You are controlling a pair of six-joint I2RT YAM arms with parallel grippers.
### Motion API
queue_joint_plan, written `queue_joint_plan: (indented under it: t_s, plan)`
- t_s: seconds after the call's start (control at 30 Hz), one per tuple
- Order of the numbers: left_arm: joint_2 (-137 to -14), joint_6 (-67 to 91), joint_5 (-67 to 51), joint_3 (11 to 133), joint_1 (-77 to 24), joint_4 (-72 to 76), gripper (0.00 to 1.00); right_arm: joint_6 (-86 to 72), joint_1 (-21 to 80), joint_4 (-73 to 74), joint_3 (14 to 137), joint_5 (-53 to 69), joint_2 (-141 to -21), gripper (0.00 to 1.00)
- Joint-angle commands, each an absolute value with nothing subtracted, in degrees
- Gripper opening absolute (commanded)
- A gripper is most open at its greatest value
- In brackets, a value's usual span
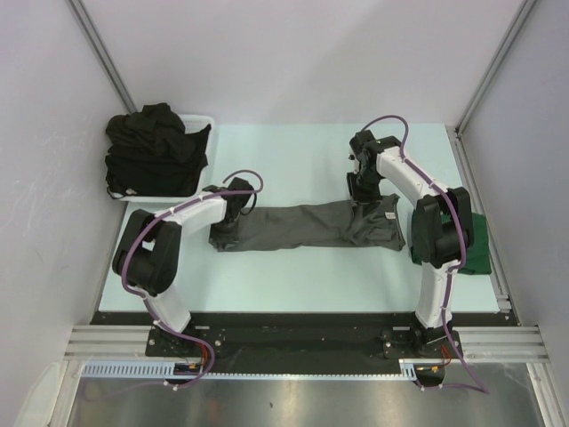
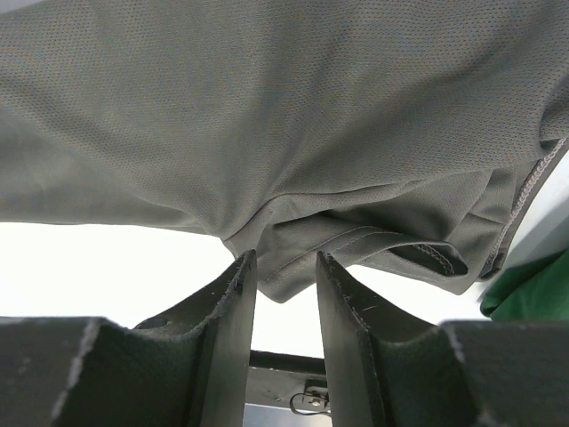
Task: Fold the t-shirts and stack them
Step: Fold the other side of the tshirt into a rectangle
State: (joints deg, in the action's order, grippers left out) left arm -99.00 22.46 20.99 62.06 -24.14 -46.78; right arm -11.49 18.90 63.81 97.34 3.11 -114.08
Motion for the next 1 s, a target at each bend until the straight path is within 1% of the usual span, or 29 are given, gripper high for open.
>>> queue_joint_plan:
  t_s: [0.0,0.07,0.1,0.17,0.33,0.53,0.63,0.67,0.8,0.87,0.97]
  plan:
    - [-98.0,22.2,23.4,61.7,-24.3,-46.9,0.32,-10.7,18.9,63.5,97.5,3.7,-111.4,0.38]
    - [-98.4,22.2,23.4,61.9,-24.3,-47.1,0.31,-10.7,18.9,63.5,97.6,3.9,-111.4,0.38]
    - [-98.7,22.4,23.3,62.0,-24.3,-47.1,0.27,-10.7,18.8,63.5,97.6,3.9,-111.4,0.38]
    - [-99.0,22.5,23.0,62.1,-24.3,-47.2,0.25,-10.6,18.8,63.5,97.5,3.8,-111.2,0.38]
    - [-99.1,22.9,24.0,62.7,-24.3,-47.7,0.24,-10.6,18.8,63.2,96.8,4.0,-110.8,0.38]
    - [-99.1,22.9,25.5,62.9,-24.2,-49.0,0.28,-10.4,18.9,62.9,96.1,3.6,-111.4,0.38]
    - [-99.0,22.8,26.2,62.8,-24.1,-49.5,0.32,-10.2,18.2,62.6,95.2,2.4,-111.6,0.38]
    - [-98.8,22.7,26.5,62.8,-24.0,-49.6,0.36,-10.2,17.9,62.3,95.1,2.0,-111.6,0.38]
    - [-97.6,22.7,26.3,63.9,-23.9,-49.8,0.41,-10.3,17.2,61.4,95.1,0.1,-111.1,0.38]
    - [-96.8,22.6,25.8,65.7,-24.0,-50.1,0.43,-10.3,17.1,60.8,95.1,-1.8,-110.7,0.38]
    - [-96.7,22.2,24.3,69.4,-24.0,-50.9,0.43,-10.4,17.1,59.9,94.3,-3.3,-110.0,0.38]
